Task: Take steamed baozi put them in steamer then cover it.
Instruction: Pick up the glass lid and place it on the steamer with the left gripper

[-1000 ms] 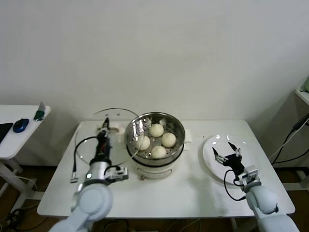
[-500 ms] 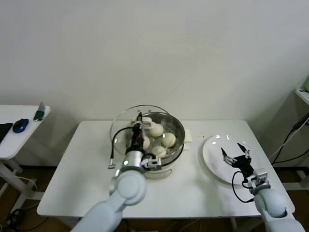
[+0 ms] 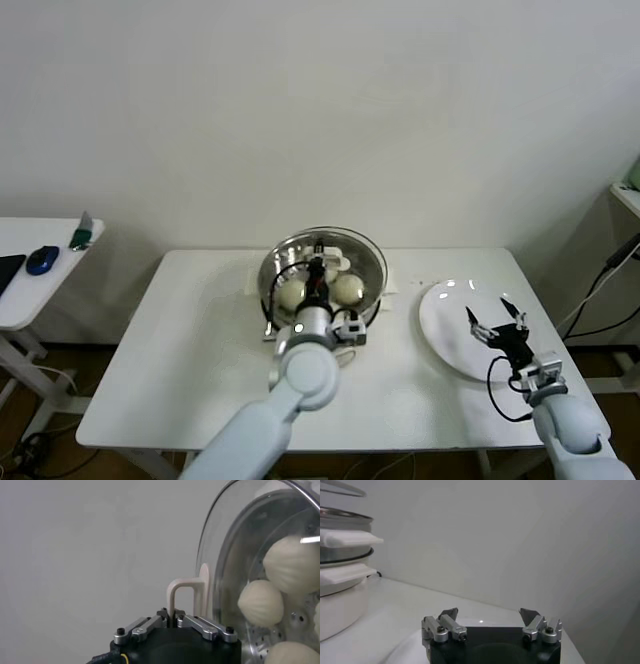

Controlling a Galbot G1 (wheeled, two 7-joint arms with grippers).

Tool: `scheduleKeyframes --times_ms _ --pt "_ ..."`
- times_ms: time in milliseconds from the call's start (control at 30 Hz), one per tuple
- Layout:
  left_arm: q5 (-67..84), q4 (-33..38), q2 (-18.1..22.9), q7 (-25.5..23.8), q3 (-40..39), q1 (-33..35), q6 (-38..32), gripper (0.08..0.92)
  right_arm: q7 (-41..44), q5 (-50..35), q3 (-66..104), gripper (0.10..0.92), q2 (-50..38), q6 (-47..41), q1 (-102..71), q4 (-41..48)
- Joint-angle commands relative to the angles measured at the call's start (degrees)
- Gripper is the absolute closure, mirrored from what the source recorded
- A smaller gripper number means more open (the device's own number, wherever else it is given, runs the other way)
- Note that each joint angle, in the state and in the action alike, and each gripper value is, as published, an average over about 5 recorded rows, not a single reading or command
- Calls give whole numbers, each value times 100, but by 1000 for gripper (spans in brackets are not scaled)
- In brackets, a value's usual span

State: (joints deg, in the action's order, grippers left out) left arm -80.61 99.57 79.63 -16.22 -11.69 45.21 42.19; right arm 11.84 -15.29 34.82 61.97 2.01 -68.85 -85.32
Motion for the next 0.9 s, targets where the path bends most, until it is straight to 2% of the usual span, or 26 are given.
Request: scheduleKeyframes --times_ms 33,900 --pt "-48 -632 249 131 -72 -176 281 853 23 13 59 203 21 36 -18 39" --pt "-62 -841 142 317 28 -136 281 853 68 56 74 203 79 91 11 117"
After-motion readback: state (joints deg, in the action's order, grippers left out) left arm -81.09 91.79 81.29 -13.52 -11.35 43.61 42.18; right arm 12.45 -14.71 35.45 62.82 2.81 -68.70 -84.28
